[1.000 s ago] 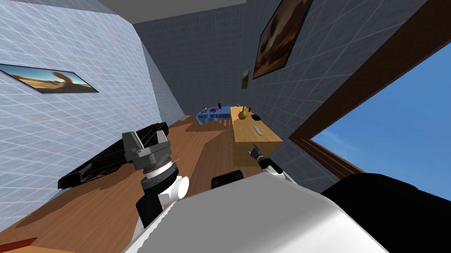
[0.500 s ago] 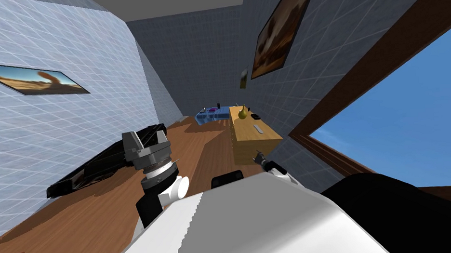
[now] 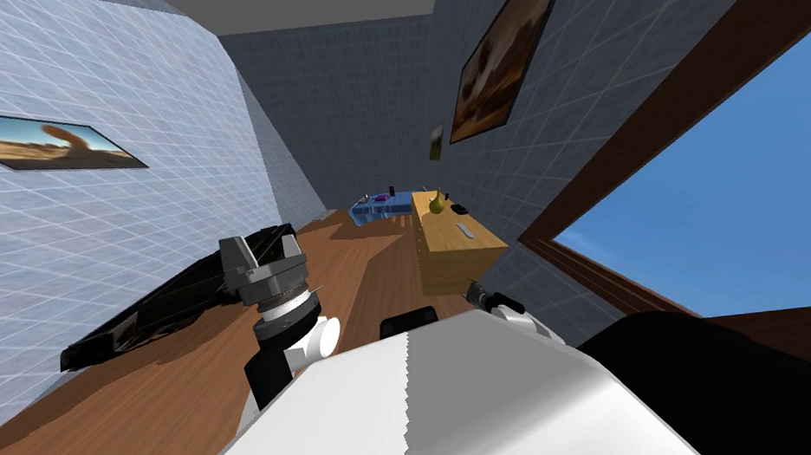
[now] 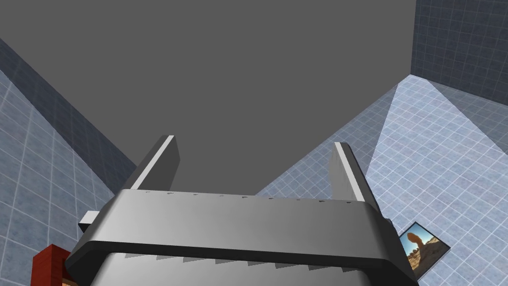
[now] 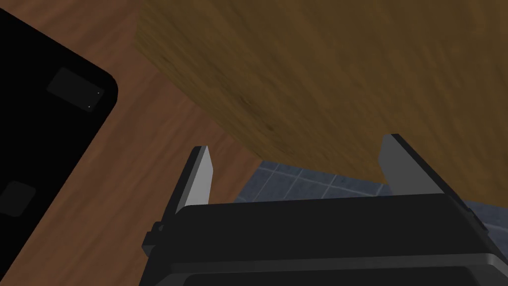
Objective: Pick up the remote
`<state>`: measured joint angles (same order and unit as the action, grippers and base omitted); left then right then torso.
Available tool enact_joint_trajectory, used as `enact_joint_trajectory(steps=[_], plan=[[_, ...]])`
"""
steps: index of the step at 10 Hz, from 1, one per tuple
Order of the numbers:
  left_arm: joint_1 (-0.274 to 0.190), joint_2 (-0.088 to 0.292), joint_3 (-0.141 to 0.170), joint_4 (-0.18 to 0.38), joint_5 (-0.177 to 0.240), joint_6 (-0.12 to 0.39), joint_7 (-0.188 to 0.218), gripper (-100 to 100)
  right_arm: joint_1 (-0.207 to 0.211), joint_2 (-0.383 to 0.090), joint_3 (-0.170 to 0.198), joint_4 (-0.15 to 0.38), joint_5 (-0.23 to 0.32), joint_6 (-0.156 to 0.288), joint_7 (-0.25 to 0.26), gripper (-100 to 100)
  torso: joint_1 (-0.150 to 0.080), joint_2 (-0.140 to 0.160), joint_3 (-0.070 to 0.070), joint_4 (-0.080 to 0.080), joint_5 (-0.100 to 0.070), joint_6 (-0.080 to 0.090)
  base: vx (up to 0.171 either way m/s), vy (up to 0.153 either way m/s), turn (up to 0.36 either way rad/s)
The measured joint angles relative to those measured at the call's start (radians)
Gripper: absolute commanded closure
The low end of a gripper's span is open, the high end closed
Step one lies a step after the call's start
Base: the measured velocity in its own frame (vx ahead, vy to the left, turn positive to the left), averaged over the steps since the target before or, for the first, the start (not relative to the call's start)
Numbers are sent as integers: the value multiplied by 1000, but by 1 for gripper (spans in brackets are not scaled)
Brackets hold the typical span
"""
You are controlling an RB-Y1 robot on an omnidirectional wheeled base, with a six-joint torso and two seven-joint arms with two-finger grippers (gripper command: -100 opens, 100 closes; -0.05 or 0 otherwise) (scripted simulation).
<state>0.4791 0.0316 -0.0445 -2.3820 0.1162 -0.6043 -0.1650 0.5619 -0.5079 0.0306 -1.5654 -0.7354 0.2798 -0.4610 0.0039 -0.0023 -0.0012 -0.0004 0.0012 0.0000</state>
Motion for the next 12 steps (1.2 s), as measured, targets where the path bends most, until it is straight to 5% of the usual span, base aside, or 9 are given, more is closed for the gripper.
enact_joint_trajectory(steps=[7,12], plan=[[0,0,0,0,0,0,0,0,-34,-135,-1,183,-168,157,-70,-100,1,0,0,0,0,0,10,77,-47],[0,0,0,0,0,0,0,0,-12,-281,-9,268,-322,283,-124,-100,1,-3,-2,0,0,-1,47,75,-40]])
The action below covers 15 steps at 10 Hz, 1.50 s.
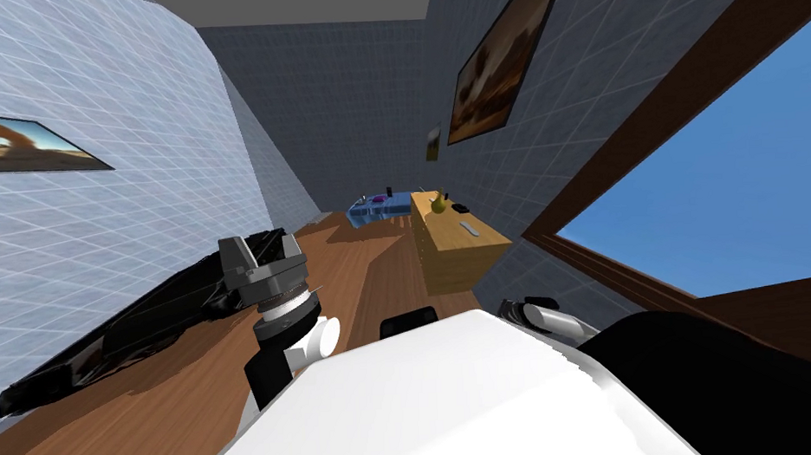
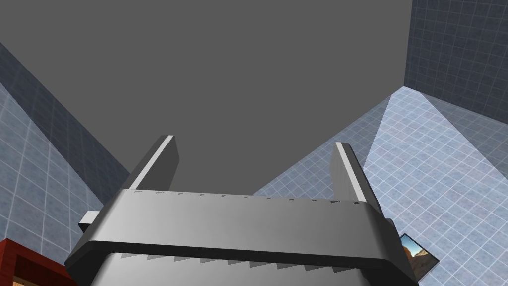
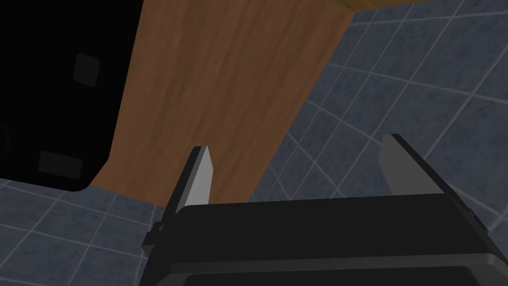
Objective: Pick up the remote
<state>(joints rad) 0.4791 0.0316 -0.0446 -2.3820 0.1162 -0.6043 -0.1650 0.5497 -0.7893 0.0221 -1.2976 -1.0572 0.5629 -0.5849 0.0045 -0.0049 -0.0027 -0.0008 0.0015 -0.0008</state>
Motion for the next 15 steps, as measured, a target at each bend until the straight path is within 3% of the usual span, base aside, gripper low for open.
enact_joint_trajectory(steps=[11,14,15], plan=[[0,0,0,0,0,0,0,0,-59,-279,7,260,-297,247,-38,-100,-3,-4,-2,-1,-1,0,84,43,-8],[0,0,0,0,0,0,0,0,-71,-364,5,319,-383,322,-53,-100,-3,-5,-3,-1,-1,0,118,27,8],[0,0,0,0,0,0,0,0,-60,-396,4,306,-398,340,-74,-100,-3,-5,-3,-1,-1,0,140,25,23]])
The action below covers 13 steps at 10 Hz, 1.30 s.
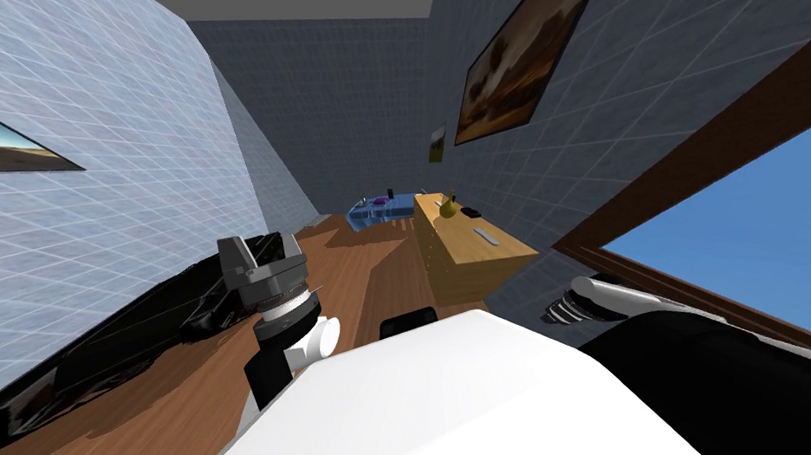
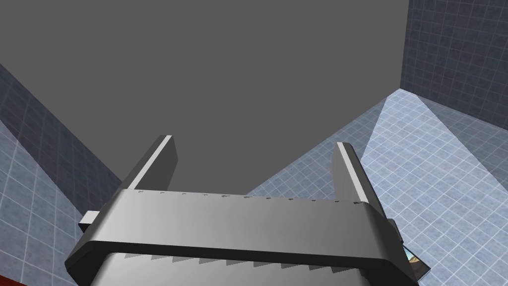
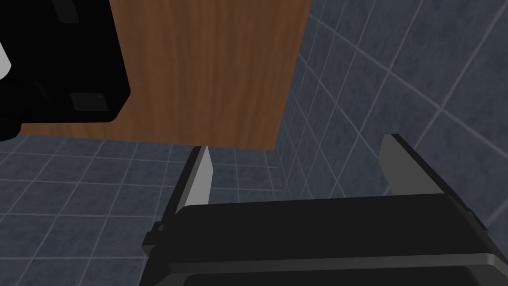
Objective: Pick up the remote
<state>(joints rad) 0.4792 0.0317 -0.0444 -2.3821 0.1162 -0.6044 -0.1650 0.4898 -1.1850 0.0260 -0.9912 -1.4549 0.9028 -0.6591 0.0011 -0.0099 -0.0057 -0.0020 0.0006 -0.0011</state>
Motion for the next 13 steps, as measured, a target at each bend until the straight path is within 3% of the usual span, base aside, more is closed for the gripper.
enact_joint_trajectory(steps=[7,9,11,13], plan=[[0,0,0,0,0,0,0,0,-41,-173,7,125,-176,144,-25,-100,-2,-6,-3,-1,-1,0,172,-14,34],[0,0,0,0,0,0,0,0,-81,-217,24,174,-225,191,-31,-100,-4,-9,-5,-2,-1,-1,240,-46,77],[0,0,0,0,0,0,0,0,-56,-253,14,163,-277,214,-45,-100,-4,-5,-3,-1,-1,0,213,-52,90],[0,0,0,0,0,0,0,0,-77,-275,30,188,-327,246,-52,-100,-6,-10,-6,-2,-2,-1,280,-96,121]])
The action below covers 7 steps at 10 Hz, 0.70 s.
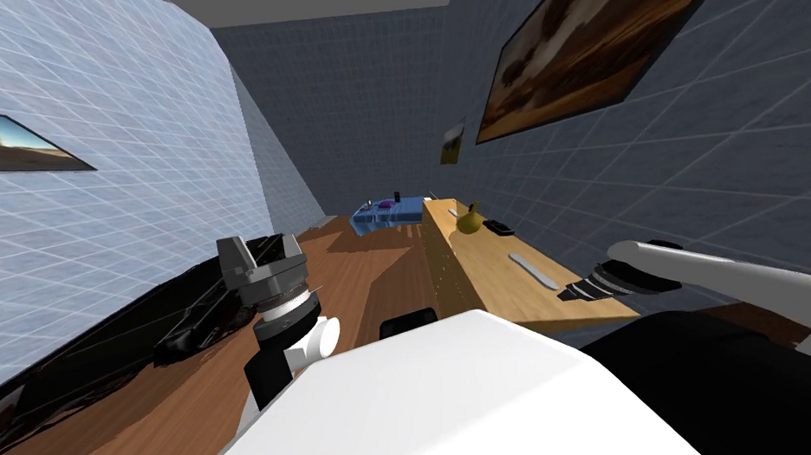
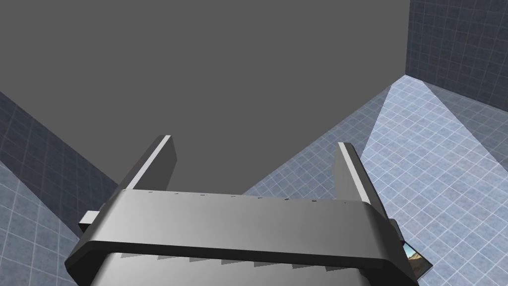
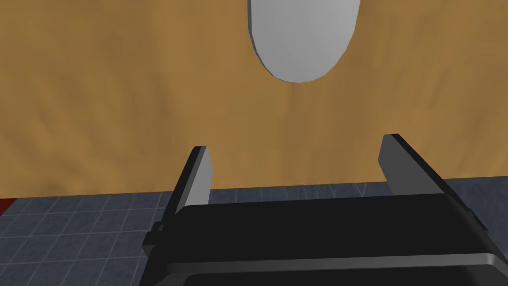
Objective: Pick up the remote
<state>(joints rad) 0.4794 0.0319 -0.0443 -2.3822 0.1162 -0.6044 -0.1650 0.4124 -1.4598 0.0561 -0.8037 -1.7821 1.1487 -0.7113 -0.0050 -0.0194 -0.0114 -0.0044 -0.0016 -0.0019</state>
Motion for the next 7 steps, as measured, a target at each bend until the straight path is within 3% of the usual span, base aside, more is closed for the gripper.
enact_joint_trajectory(steps=[2,3,4,5,7], plan=[[0,0,0,0,0,0,0,0,-14,-7,15,19,-38,24,2,-100,-1,-1,-1,0,-1,0,249,-100,75],[0,0,0,0,0,0,0,0,-28,-4,26,30,-47,32,5,-100,-1,1,0,0,0,0,96,-48,27],[0,0,0,0,0,0,0,0,-30,-4,27,32,-48,34,5,0,2,8,4,2,0,1,20,-9,4],[0,0,0,0,0,0,0,0,-30,-4,27,31,-48,34,5,-100,5,14,8,3,1,1,95,-15,-239],[0,0,0,0,0,0,0,0,-66,23,-17,51,12,57,44,-100,6,12,7,3,1,2,115,5,-203]])
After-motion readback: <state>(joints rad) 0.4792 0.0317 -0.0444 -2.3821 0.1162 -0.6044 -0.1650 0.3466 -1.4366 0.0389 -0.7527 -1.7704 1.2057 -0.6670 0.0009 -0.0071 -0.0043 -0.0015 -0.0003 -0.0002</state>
